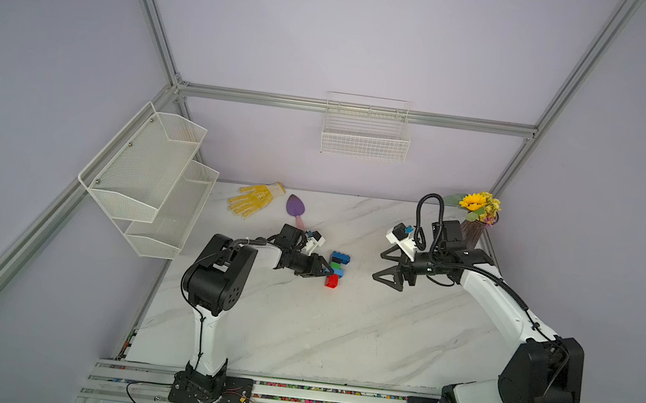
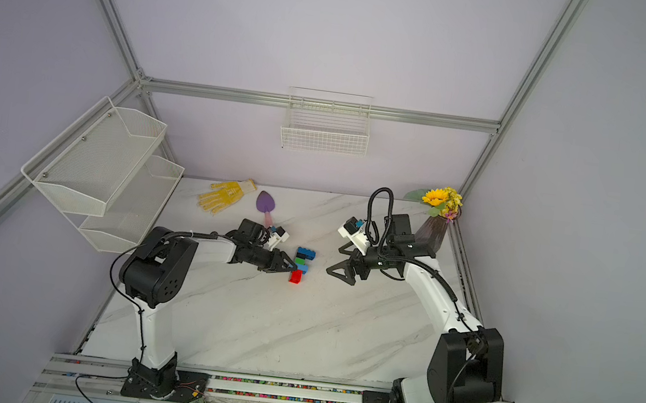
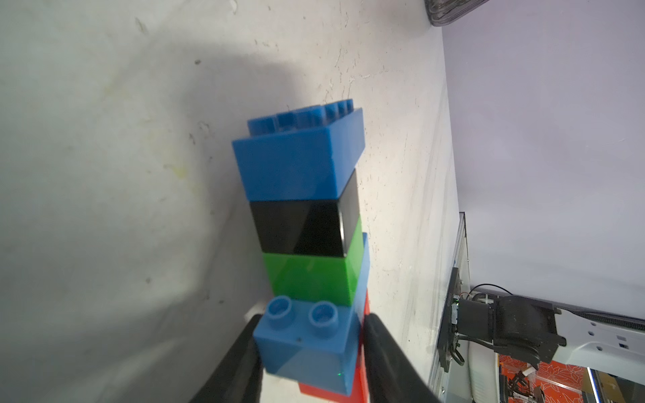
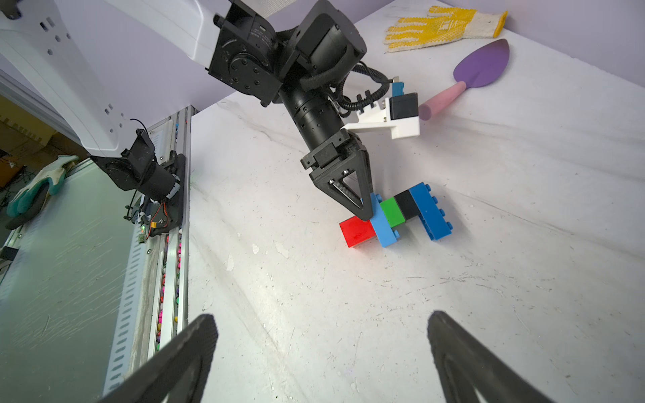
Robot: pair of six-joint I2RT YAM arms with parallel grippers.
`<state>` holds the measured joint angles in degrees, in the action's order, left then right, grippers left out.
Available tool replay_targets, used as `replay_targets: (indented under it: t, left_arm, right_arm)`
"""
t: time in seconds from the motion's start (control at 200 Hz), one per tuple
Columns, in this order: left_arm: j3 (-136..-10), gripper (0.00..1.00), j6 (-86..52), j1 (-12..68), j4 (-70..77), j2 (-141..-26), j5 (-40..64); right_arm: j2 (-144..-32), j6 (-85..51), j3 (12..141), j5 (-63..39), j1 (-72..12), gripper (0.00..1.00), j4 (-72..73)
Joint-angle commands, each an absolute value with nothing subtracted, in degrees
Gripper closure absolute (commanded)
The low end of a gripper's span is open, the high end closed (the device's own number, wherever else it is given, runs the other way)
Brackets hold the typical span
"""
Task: Assemble the letter f with lego
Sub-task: Place the lego brick at the center of the board, then reset both arms
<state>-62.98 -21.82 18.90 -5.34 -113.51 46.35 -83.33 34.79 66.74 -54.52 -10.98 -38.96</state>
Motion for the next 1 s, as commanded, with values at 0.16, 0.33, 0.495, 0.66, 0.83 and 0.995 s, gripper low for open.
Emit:
replay_targets:
  t: [0.16,0.33,0.495,0.66,0.83,0.995]
  left_arm:
    - [-67.8,0.49,-16.2,19.2,-17.0,-109.4,34.5]
    - [-70.0,0.49,-13.9,19.2,-21.6,-109.3,30.6]
    - [-69.3,0.48,-10.9,19.2,-23.7,-106.6,27.5]
    - [-66.6,0.45,-7.8,18.3,-21.7,-100.5,21.5]
    - [-62.5,0.44,-5.9,14.2,-17.5,-94.5,15.7]
    - [-56.3,0.37,-5.9,8.5,-11.8,-89.4,12.3]
  right_arm:
    - [-82.0,33.5,65.2,-55.9,-10.8,0.03,-36.4]
    - [-82.2,32.8,65.0,-55.9,-10.9,0.03,-35.3]
    - [-82.2,31.8,63.9,-55.2,-10.8,0.03,-33.1]
    - [-83.2,27.8,61.1,-53.8,-10.9,0.03,-25.1]
    - [-84.8,22.2,56.4,-45.0,-10.9,0.03,-13.3]
    - [-88.0,19.9,53.6,-35.1,-10.3,0.03,-5.4]
